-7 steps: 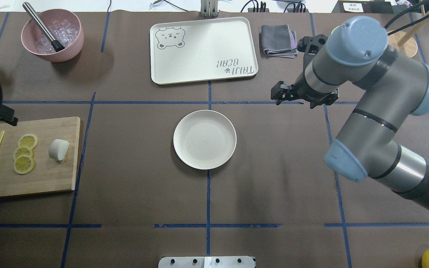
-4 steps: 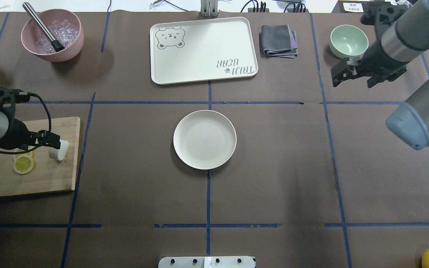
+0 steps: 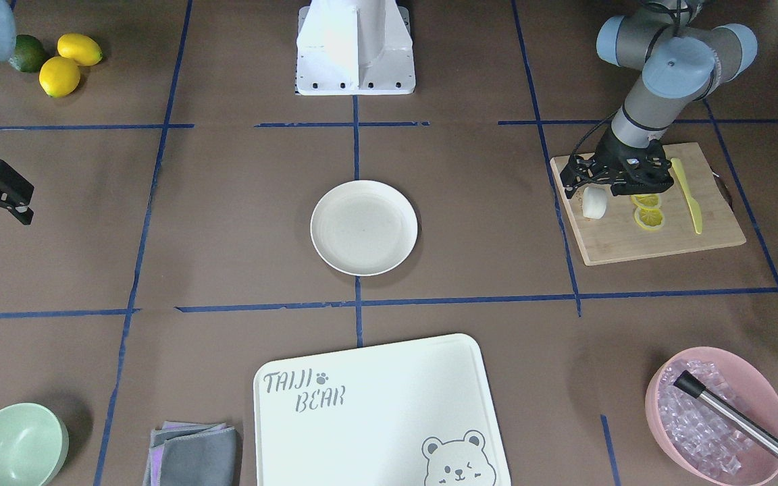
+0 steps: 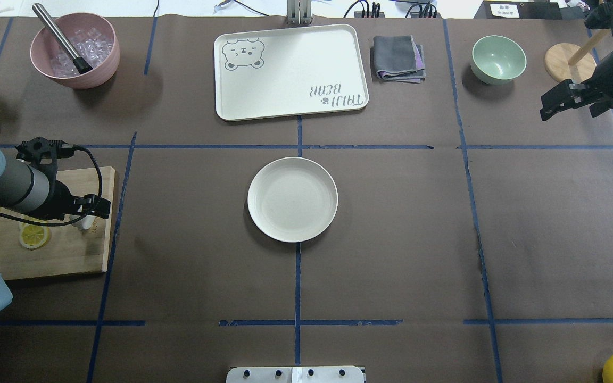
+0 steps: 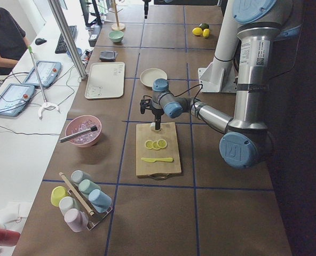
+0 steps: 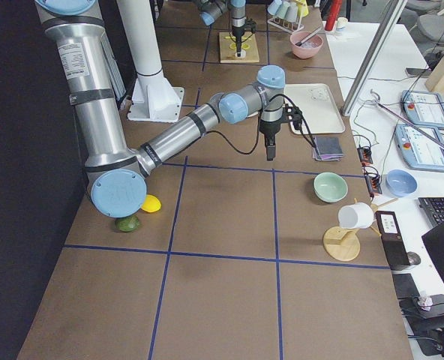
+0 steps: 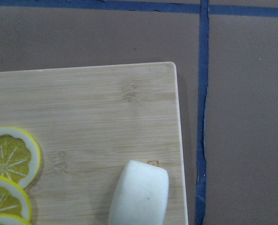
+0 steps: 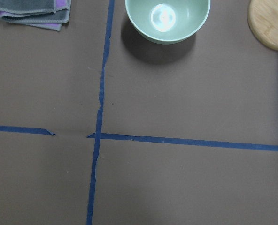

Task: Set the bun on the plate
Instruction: 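Lower the left gripper over the white bun on the board and grasp it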

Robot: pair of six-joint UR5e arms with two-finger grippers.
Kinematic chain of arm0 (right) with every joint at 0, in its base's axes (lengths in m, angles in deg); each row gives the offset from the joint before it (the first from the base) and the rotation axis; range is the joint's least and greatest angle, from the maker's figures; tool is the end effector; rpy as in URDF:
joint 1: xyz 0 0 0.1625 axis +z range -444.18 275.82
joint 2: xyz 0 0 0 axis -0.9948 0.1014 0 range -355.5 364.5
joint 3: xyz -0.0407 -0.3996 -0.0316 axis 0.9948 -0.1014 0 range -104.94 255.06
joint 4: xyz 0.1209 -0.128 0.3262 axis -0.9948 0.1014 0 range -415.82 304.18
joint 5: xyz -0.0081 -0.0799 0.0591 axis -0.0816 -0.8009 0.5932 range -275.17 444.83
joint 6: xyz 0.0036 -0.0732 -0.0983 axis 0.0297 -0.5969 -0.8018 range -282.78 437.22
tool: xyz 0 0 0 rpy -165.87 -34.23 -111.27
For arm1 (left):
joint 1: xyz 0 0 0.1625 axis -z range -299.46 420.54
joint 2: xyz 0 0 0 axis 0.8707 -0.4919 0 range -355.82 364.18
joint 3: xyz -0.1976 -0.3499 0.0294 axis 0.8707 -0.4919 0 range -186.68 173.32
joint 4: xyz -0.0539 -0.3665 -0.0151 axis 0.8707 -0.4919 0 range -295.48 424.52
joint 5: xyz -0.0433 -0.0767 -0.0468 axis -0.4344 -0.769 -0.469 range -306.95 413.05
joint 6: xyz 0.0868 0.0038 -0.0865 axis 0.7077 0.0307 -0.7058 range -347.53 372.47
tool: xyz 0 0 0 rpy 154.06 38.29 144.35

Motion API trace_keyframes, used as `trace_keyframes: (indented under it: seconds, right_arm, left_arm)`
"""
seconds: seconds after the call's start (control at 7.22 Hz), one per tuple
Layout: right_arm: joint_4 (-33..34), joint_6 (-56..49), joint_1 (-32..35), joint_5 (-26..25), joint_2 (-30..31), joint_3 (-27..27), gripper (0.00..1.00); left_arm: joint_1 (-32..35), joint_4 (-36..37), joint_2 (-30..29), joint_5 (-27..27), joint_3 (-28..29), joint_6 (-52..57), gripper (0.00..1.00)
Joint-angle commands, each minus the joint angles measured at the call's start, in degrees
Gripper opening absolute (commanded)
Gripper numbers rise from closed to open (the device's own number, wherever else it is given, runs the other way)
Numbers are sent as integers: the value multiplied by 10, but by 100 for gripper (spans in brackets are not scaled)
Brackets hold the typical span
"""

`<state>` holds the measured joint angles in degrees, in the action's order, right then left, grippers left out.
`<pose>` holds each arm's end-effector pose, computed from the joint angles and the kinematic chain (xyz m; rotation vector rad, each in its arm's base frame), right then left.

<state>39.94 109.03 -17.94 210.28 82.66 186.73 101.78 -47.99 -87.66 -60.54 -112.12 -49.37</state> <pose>-0.1468 -0.4881 0.4078 0.1317 -0.7541 -0.0162 0.3142 -0.3877 0.4850 0.0650 0.7872 -0.0734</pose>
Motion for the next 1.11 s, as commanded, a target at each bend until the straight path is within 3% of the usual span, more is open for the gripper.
trace_keyframes:
  seconds: [0.0, 0.42, 0.83, 0.97]
  right_arm:
    - [-1, -9, 12, 13, 6, -1, 100]
    - [0, -9, 18, 13, 4, -1, 100]
    - [0, -9, 22, 23, 4, -1, 100]
    - [0, -9, 23, 22, 3, -1, 100]
  left_arm:
    - [0, -1, 3, 0, 10, 2, 96]
    - [0, -1, -1, 0, 15, -1, 81]
    - [1, -1, 3, 0, 8, -6, 39]
    - [2, -2, 3, 0, 8, -6, 33]
